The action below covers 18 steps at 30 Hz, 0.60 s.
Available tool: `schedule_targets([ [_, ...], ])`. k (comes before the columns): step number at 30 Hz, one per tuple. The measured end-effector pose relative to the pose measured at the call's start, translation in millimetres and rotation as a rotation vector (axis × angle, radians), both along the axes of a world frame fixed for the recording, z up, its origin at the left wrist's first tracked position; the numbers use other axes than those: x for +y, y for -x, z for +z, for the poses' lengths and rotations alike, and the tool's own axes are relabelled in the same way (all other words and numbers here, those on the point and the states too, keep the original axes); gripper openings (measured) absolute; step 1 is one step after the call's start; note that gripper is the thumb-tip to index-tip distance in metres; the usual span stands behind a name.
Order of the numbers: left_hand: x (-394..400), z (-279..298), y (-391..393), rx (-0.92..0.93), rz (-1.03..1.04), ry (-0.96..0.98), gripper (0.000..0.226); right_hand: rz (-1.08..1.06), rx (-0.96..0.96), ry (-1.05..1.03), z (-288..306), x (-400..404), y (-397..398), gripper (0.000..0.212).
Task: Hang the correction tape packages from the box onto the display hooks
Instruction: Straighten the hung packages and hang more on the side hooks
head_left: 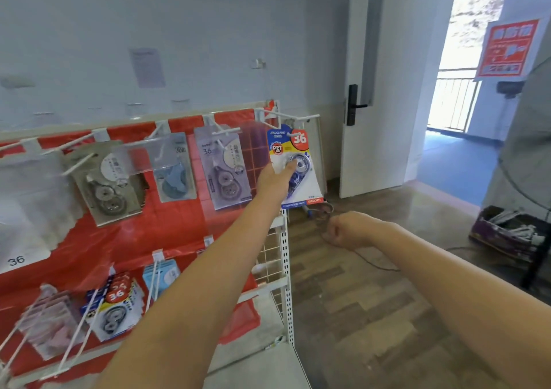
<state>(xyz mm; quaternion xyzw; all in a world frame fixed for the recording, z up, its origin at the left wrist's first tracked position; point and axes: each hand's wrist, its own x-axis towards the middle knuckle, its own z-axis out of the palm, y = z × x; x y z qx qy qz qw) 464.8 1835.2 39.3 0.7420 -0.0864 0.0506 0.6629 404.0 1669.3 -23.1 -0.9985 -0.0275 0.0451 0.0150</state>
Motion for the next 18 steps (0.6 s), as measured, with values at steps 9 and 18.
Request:
schedule_targets([
  [9,-3,3,-99,0.195,0.189,0.078,0.068,0.021,0.05,-0.015,-9,-4,-60,0.028],
  [18,-17,-11,-162,0.167,0.308,0.109,0.058,-0.039,0.12,0.001,-29,-16,-88,0.031],
])
